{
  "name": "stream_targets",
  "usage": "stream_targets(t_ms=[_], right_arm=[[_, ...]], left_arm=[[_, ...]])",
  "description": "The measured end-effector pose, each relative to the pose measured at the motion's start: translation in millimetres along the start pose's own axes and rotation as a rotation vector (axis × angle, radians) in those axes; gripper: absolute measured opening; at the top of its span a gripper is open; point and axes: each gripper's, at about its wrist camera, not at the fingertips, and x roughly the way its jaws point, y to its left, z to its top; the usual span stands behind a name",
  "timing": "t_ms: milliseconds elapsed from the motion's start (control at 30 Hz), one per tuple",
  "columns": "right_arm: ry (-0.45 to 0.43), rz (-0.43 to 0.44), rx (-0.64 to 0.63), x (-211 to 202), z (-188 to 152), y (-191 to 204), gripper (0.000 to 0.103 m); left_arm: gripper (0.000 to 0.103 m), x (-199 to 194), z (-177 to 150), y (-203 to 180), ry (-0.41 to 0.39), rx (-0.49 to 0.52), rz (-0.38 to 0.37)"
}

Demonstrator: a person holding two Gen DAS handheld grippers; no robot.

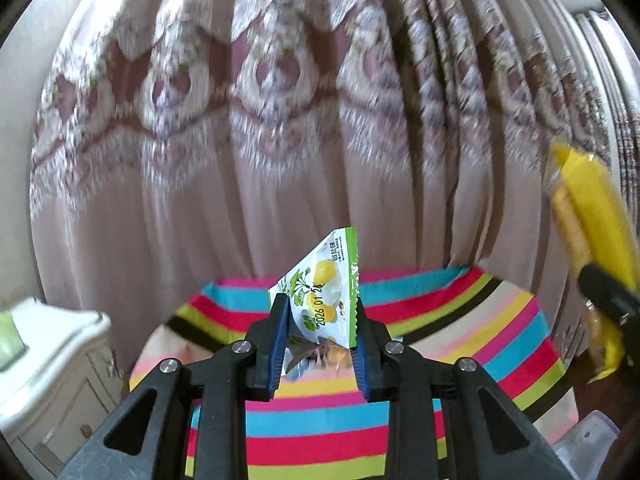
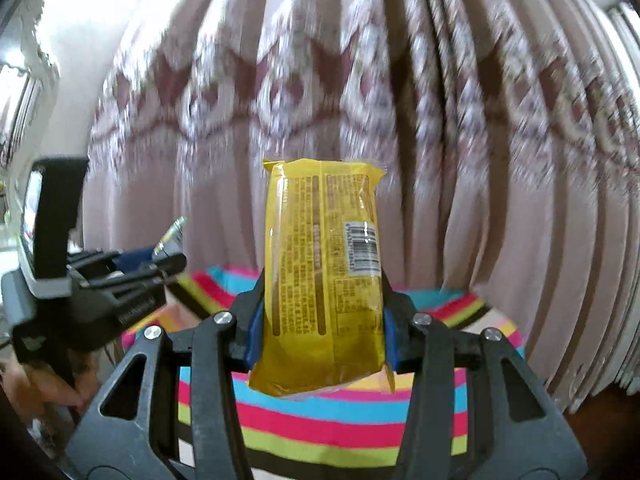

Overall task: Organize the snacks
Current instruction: 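Lift both held snacks off the table and carry them over the white bin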

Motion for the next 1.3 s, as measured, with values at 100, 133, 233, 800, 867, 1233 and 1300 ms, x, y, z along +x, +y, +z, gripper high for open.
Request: stream_targets(t_ms=[100,133,233,800,867,1233,1300], right_arm=[[-0.062,-0.009,-0.013,-26,14,-3,0.05],[-0.075,-0.016,-0.017,-30,16,-3,0.05],[-0.102,-0.029,-0.007,-55,20,-15,0.05],[-0.048,-0.299,-0.048,-139,14,-101,0.05],[-0.026,-0.333,-0.048,-149,8,-108,0.05],[0.455,-0.506,0.112,-164,-110,-191,0.051],[0.585,-0.518,0.182,-163,-143,-205,0.051]], left_arm=[[0.029,-16,14,-13,-0.03,0.019,-0.019],[0.029,-21,17,-19,-0.039,0.029,-0.03],[0.029,-36,25,-36,-0.07,0.062,-0.052],[0.029,-95,25,-175,-0.197,0.245,-0.318],[0.029,-101,19,-191,-0.198,0.268,-0.356],[0.03,-76,-79,-313,0.237,0.44,-0.776],[0.03,-60,-110,-336,0.366,0.468,-0.818]])
